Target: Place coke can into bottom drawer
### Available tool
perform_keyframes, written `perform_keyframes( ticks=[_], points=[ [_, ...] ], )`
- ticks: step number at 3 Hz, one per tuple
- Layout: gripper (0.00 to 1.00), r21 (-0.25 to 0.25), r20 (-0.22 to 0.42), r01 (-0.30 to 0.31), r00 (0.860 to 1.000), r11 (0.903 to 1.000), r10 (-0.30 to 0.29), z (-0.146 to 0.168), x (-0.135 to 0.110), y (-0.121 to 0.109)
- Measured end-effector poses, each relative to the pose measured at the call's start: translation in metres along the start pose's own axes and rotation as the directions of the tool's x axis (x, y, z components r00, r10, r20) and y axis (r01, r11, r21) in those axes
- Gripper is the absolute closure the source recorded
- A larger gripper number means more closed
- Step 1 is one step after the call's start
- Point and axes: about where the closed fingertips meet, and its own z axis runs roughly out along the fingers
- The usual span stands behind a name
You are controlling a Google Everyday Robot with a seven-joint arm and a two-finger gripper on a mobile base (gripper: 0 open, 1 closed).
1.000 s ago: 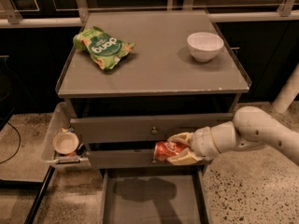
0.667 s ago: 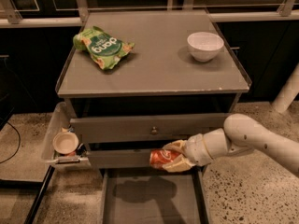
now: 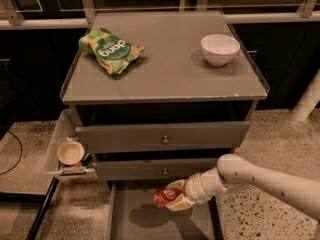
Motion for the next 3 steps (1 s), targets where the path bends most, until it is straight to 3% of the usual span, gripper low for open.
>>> perform_keyframes(
  ticks=[1,2,3],
  points=[
    [1.00,0.018,-0.046,0.024,0.999,0.9996,-0.023,0.032,0.041,-0.004],
    [1.00,0.060,-0.110,0.060,0.992,0.9964,-0.053,0.042,0.077,-0.019],
    [1.00,0.060,-0.110,0.060,0.992,0.9964,-0.053,0.042,0.077,-0.019]
  ],
)
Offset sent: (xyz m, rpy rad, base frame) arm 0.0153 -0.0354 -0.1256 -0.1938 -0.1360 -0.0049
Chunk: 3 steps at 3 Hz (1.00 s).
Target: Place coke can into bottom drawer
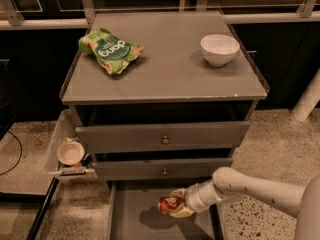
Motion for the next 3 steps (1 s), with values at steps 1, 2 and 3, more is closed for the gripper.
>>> perform_keyframes(
  ticks=[1,2,3],
  points=[
    [1.00,0.054,0.030,-0.006,1.000,0.9985,0.004,0.017,0.014,-0.015],
    [1.00,0.158,0.084,-0.025,0.996,0.9872,0.011,0.040,0.047,-0.047],
    [1.00,0.228,0.106,-0.028,0.994,0.9733,0.004,0.063,0.079,-0.080]
  ],
)
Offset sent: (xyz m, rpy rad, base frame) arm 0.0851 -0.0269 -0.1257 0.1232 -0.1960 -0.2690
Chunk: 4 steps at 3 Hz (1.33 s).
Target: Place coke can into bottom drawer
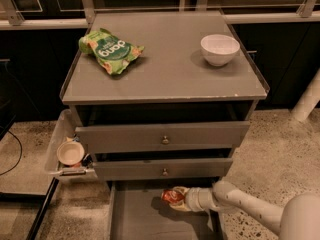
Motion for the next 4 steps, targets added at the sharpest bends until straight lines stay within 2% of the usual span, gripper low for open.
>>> perform_keyframes(
  ticks=[1,2,3,4],
  points=[
    [1.00,0.014,-0.009,0.001,1.000,0.9999,-0.001,0.024,0.029,-0.015],
    [1.00,0.008,-0.052,0.010,0.999,0.9999,-0.009,0.039,0.053,-0.019],
    [1.00,-0.007,-0.094,0.017,0.995,0.9998,-0.018,0.045,0.072,-0.013],
    [0.82,-0.007,-0.096,0.017,0.995,0.9998,-0.018,0.045,0.073,-0.013]
  ],
)
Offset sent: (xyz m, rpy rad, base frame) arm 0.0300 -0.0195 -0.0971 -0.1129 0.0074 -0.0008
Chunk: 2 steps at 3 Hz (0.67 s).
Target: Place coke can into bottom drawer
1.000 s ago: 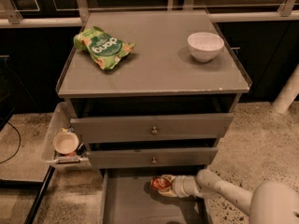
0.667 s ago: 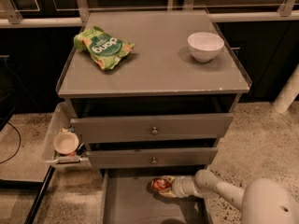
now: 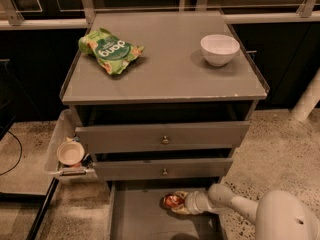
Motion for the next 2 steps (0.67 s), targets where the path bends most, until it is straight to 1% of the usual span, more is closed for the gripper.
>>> perform_keyframes(
  ticks=[2],
  points=[
    [0.36,0.000,0.000,0.000,1.000,1.0000,0.000,0.0001,0.0000,0.0001]
  ],
)
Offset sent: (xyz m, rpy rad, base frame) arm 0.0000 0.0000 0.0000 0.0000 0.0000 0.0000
